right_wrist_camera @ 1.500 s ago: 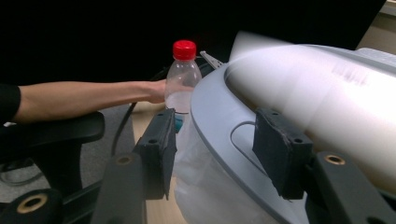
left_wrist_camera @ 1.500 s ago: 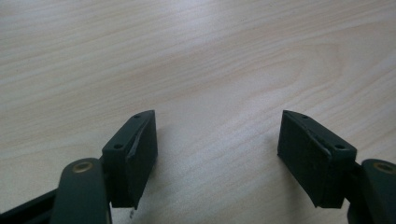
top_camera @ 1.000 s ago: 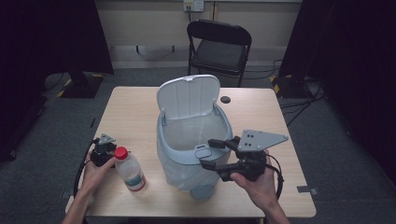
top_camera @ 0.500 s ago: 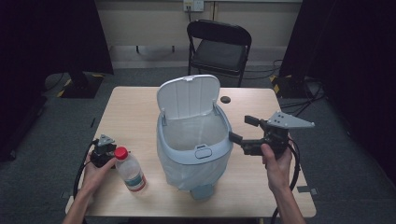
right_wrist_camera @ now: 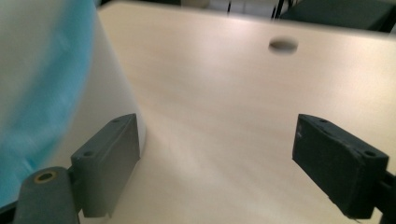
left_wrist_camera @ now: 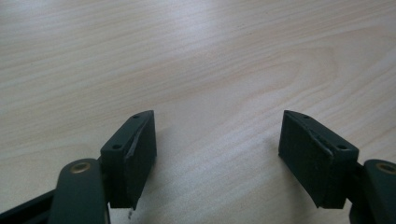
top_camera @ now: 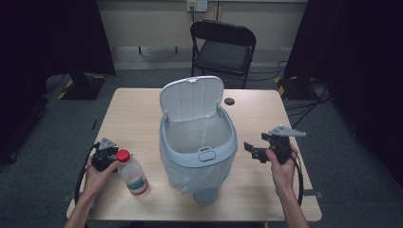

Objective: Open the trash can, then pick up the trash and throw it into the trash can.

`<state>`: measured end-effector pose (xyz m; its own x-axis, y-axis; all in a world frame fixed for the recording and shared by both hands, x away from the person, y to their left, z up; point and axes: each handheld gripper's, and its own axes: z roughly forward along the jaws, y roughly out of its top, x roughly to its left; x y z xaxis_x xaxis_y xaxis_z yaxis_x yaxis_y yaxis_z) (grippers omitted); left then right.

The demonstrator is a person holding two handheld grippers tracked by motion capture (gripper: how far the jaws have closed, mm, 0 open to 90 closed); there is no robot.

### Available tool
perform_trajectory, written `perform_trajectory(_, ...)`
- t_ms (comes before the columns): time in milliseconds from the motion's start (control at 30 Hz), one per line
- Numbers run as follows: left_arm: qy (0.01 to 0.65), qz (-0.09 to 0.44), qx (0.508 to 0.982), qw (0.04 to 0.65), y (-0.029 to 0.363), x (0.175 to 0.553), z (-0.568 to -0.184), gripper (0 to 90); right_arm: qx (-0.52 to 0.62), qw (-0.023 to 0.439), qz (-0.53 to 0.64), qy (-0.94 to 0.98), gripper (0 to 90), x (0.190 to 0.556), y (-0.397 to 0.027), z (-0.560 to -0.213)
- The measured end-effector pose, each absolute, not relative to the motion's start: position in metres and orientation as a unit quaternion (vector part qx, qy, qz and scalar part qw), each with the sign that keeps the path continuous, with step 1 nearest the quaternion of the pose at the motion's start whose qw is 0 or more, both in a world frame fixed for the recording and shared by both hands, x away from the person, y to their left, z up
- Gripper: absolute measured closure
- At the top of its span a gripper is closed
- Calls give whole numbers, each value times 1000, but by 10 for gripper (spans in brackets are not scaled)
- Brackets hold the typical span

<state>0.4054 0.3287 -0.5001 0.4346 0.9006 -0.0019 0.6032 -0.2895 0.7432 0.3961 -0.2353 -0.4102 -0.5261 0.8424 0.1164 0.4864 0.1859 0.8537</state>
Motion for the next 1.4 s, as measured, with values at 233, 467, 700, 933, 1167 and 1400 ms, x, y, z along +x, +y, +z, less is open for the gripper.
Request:
perform_trajectory(233,477,210,780,346,329,402,-500,229,485,172,388,764,140,386,-244,-463)
perform_trajectory(467,469,203,787,346,331,398,-500,207,493,181,353,774,138,377,-246,-486)
perform_trajectory(700,472,184,777,373,338,393,-498,216,484,213,337,779,118,372,-242,-500)
perform_trajectory(933,467,178,769,399,344,376,-489,226,480,211,340,781,118,371,-243,-500)
perform_trajectory(1167,434,181,787,400,340,353,-478,230,479,212,340,781,118,371,-243,-500)
perform_trajectory(1400,415,171,793,413,339,337,-470,218,480,211,340,781,118,371,-243,-500)
